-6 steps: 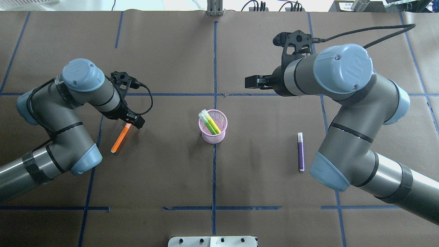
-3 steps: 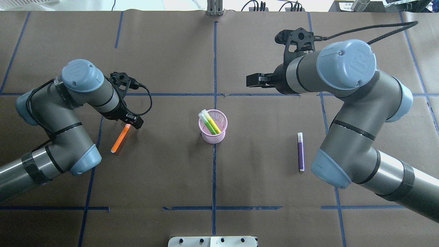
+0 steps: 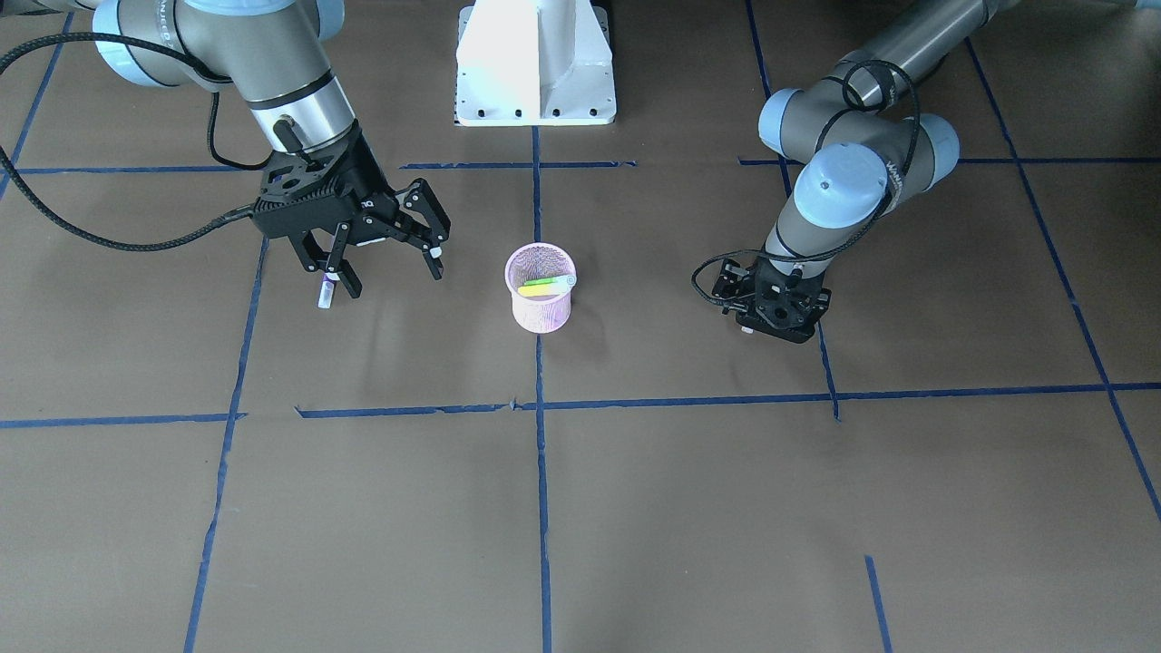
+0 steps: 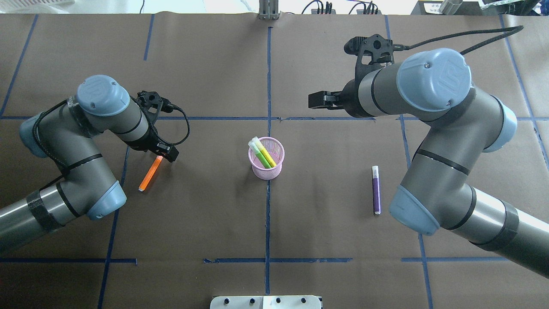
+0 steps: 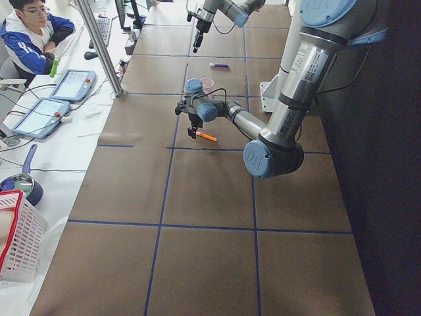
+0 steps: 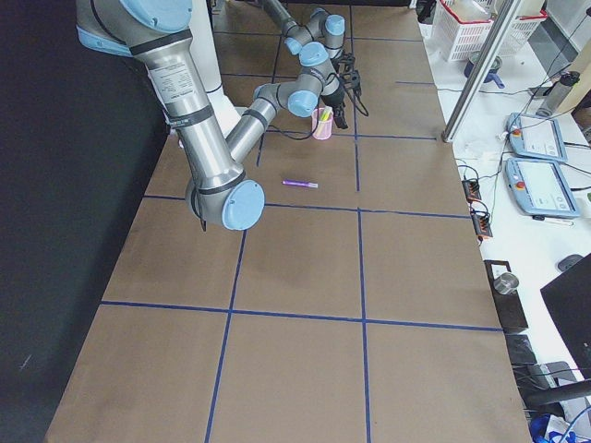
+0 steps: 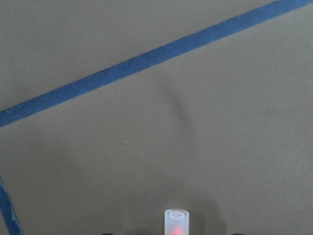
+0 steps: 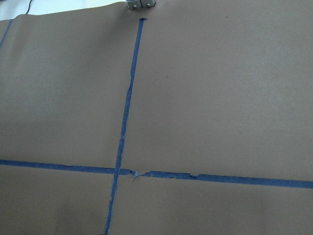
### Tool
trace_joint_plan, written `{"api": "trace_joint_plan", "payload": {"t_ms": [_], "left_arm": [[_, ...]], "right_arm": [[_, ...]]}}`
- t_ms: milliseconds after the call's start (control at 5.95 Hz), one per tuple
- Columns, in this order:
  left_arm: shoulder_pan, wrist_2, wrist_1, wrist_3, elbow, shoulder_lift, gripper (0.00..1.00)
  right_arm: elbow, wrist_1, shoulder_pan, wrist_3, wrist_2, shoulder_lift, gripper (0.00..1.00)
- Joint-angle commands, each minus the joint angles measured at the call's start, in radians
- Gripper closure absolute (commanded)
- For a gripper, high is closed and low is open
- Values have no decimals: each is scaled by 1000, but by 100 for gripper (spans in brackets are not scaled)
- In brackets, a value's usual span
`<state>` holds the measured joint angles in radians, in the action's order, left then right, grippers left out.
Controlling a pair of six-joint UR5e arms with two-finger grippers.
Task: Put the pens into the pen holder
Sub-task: 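Withdraw the right gripper while the left gripper closes on the orange marker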
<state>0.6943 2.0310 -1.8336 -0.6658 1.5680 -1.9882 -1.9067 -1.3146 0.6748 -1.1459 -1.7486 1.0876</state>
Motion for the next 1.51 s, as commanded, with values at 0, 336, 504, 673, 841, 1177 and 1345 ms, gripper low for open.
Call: {"api": "trace_joint_plan", "payload": {"t_ms": [0,336,504,673,841,1177,1345], "left_arm": [[-7,0,-3,0,-3,-1,15],[-7,0,-22,-2,-3,0,43],[-6,0,-23,-2,-2,0,69],[-4,0,-23,-3,0,2,88],[-4,0,-27,-9,6,2,96],[1,0,-27,-14,17,2,100],[5,2,-27,-11,32,2,100]], "right_arm": [[0,0,2,0,0,0,0],[-2,0,2,0,0,0,0],[-2,2,0,0,0,0,0],[-2,2,2,0,0,2,0],[-2,2,0,0,0,3,0],[-2,2,2,0,0,3,0],[-2,2,2,0,0,3,0]]}}
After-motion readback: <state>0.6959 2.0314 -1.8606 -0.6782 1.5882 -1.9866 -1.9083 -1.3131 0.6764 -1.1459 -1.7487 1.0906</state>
